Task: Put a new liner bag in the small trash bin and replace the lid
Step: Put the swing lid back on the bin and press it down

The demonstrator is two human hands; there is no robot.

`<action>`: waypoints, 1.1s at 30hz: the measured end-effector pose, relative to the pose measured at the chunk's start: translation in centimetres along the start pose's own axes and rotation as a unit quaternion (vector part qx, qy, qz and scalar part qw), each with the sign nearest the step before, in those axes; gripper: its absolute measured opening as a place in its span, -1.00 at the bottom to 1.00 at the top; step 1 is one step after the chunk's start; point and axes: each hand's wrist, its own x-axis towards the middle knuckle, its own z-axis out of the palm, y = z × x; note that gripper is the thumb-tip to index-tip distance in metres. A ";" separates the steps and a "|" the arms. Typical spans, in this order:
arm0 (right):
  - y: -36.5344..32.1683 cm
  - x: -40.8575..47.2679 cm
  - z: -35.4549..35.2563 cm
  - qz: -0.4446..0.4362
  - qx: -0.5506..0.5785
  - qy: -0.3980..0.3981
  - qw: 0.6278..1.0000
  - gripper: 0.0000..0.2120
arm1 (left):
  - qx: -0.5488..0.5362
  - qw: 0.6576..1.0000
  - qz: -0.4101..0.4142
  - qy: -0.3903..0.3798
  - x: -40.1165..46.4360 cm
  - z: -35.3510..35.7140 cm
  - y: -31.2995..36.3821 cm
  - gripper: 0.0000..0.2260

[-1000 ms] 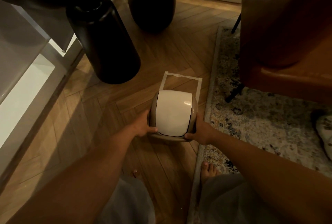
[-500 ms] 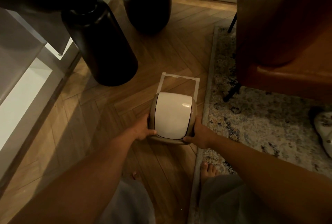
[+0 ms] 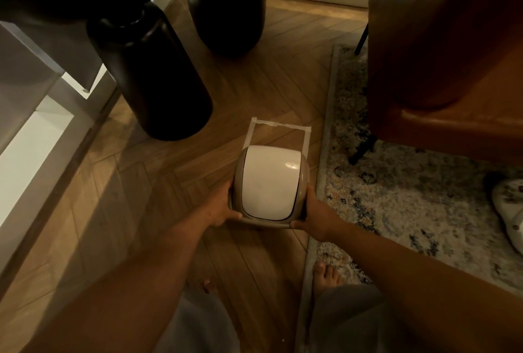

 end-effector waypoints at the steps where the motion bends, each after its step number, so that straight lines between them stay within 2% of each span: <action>1: 0.0 0.1 -0.2 -0.001 0.001 0.002 1.000 0.15 | -0.001 1.000 0.002 0.003 0.2 0.0 0.1 -0.07; 12: 0.1 1.2 -1.3 0.008 0.028 0.024 0.999 0.10 | -0.037 0.998 0.044 0.021 1.3 0.2 1.3 0.00; 20: 0.4 2.2 -1.5 -0.006 0.077 0.035 0.996 0.11 | -0.056 0.997 0.043 0.040 2.6 0.2 1.6 -0.02; 29: 0.6 3.7 -2.6 -0.012 0.083 0.017 0.996 0.11 | -0.051 0.996 0.052 0.046 4.1 -0.5 1.7 -0.02; 33: 0.8 4.4 -3.1 -0.015 0.088 0.036 0.995 0.13 | -0.060 0.996 0.047 0.054 4.9 -0.9 2.1 -0.01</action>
